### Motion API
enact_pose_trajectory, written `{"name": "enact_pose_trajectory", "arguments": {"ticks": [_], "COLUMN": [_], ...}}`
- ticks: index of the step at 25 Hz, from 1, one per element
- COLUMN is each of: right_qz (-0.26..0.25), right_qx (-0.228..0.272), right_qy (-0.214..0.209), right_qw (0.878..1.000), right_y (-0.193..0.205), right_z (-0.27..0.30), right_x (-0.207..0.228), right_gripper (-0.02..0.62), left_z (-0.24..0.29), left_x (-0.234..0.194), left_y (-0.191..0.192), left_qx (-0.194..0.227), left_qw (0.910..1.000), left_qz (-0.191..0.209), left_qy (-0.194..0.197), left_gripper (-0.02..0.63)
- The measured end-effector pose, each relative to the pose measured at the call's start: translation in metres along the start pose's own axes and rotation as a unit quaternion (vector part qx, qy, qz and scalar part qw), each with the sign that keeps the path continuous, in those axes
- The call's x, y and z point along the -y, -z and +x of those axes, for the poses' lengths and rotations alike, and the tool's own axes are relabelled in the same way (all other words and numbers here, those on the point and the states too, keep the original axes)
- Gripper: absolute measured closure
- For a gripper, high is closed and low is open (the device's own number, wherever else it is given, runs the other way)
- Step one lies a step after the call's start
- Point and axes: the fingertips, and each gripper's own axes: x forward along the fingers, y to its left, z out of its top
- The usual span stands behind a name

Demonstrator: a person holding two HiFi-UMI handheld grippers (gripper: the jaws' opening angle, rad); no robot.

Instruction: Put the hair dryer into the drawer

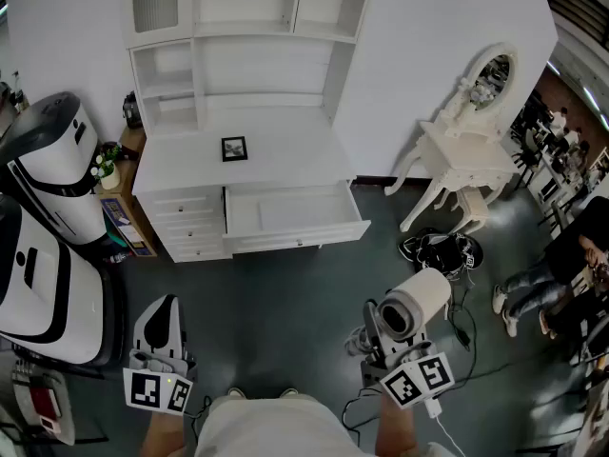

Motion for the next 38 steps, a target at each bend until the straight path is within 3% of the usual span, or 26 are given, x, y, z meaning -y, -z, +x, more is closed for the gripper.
{"name": "enact_pose_trajectory", "arguments": {"ticks": [19,25,32,38], "right_qz": [-0.033,-0.022,-0.037,-0.043], "right_qx": [-0.003,-0.011,-0.02,-0.018], "right_qy": [-0.05,-0.057,-0.046,-0.029], "right_qw": [0.998,0.998,0.998,0.998], "right_y": [-0.005,0.004,0.013,0.004], "right_z": [0.001,0.014,0.074,0.164], "right_x": [0.036,0.041,0.048,0.06], "right_gripper": [0.38,0.38,0.38,0.38], "left_z": [0.002,0.006,0.07,0.168], "left_x": [0.05,0.042,0.015,-0.034], "left_y": [0.02,0.034,0.07,0.075], "left_qx": [-0.01,-0.025,-0.041,-0.027], "left_qw": [0.9994,0.9986,0.9985,0.9991], "left_qz": [-0.002,-0.007,-0.03,-0.031], "left_qy": [-0.034,-0.045,-0.018,0.01], "left_gripper": [0.589,0.589,0.589,0.589]}}
